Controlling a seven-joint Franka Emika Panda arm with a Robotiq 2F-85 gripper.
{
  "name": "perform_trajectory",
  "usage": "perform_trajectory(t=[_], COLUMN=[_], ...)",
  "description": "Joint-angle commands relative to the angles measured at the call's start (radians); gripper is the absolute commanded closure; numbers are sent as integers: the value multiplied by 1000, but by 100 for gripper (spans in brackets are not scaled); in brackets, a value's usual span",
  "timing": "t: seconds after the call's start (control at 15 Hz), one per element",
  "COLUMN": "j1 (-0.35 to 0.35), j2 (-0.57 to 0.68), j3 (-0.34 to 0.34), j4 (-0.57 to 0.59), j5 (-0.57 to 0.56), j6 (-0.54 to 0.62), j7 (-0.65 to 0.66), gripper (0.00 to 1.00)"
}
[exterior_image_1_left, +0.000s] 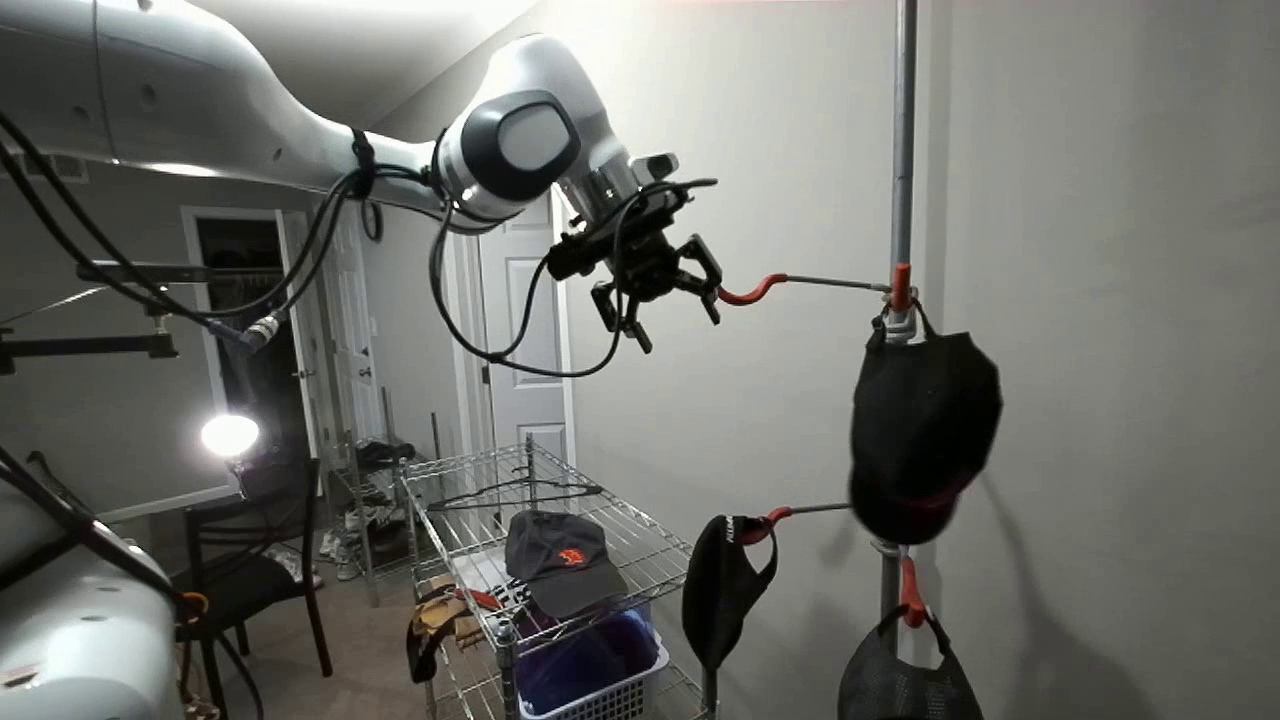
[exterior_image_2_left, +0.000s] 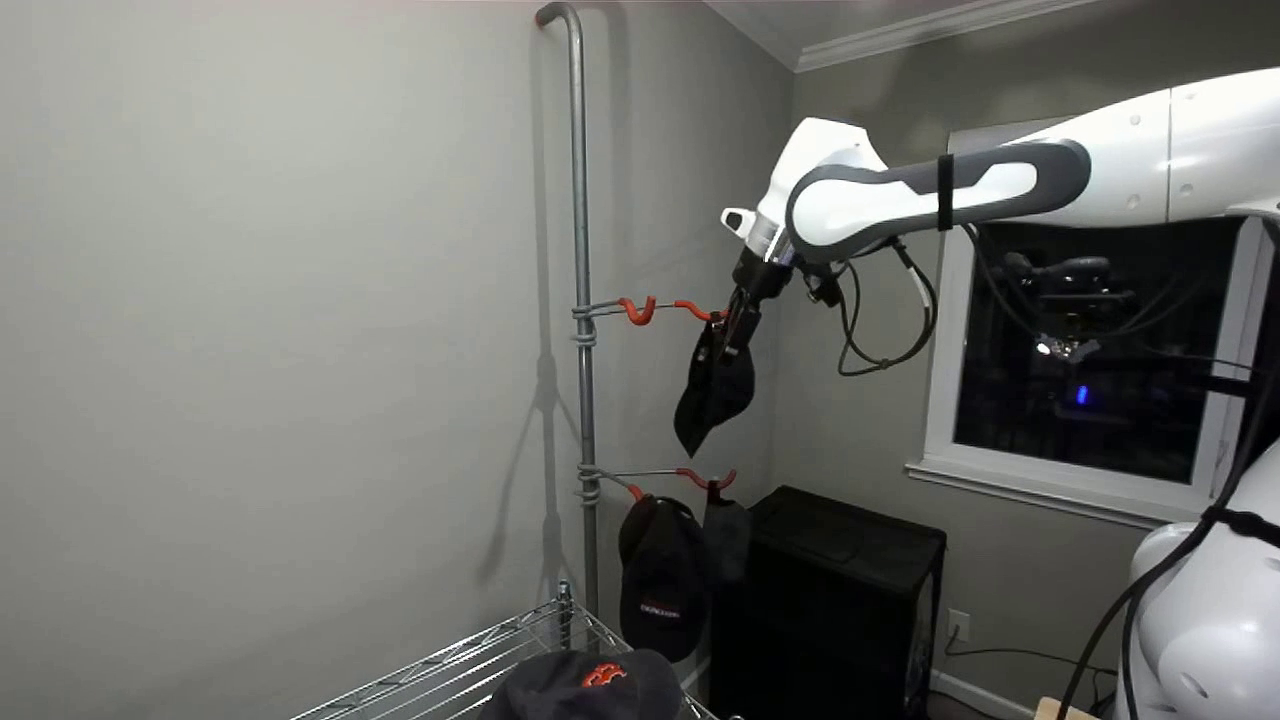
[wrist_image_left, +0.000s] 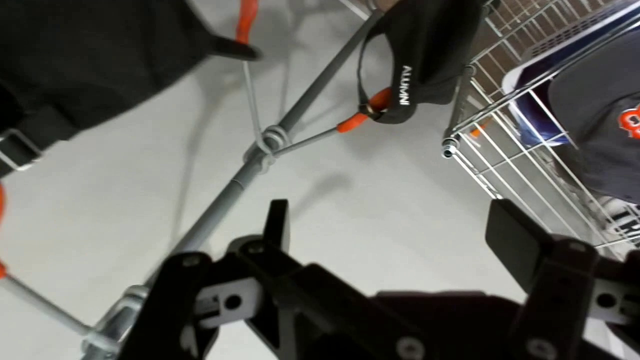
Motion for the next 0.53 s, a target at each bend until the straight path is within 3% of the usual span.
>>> perform_trajectory(t=[0.0,0.47], j1=[51,129], j2=[-65,-27], j3=[7,69], j4=[-131,-226], j5=[59,29], j6=[15,33], j7=[-40,-48], gripper=[0,0])
